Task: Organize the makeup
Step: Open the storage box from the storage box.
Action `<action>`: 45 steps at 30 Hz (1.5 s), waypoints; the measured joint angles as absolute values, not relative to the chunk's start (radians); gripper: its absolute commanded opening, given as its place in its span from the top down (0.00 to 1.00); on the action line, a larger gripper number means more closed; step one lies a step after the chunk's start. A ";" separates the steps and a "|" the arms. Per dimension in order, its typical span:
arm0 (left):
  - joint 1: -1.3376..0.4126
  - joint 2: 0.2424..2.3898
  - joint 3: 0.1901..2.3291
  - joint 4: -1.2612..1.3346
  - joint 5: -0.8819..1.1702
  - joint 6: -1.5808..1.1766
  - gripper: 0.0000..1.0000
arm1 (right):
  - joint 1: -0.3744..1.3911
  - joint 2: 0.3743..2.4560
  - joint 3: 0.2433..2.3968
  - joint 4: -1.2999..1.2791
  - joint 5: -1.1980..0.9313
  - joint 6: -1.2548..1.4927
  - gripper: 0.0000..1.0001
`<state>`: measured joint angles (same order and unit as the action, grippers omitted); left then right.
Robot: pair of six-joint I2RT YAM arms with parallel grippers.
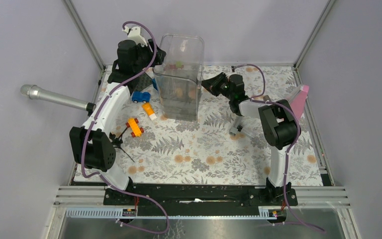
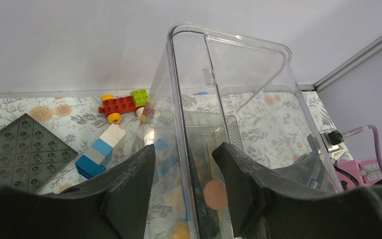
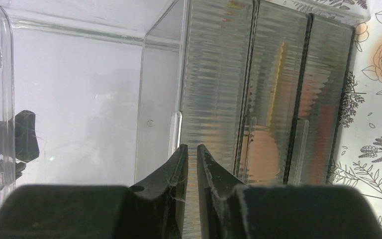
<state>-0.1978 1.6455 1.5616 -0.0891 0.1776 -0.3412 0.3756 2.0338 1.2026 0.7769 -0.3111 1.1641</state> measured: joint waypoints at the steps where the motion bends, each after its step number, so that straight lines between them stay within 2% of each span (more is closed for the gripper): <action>1: -0.198 1.645 1.562 -0.089 0.178 -0.341 0.45 | 0.376 2.034 1.202 0.778 -0.313 1.166 0.80; 16: -0.198 1.645 1.562 -0.089 0.177 -0.341 0.45 | 0.374 2.024 1.178 0.797 -0.335 1.198 0.79; 30: -0.197 1.645 1.562 -0.092 0.177 -0.341 0.45 | 0.372 1.940 1.169 0.720 -0.325 1.108 0.77; 45: -0.175 1.638 1.563 -0.123 0.165 -0.349 0.21 | 0.370 1.915 1.166 0.716 -0.329 1.126 0.75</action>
<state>-0.1753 1.6379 1.5627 -0.1234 0.1646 -0.3492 0.3702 1.9148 1.1664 0.7158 -0.3286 1.1259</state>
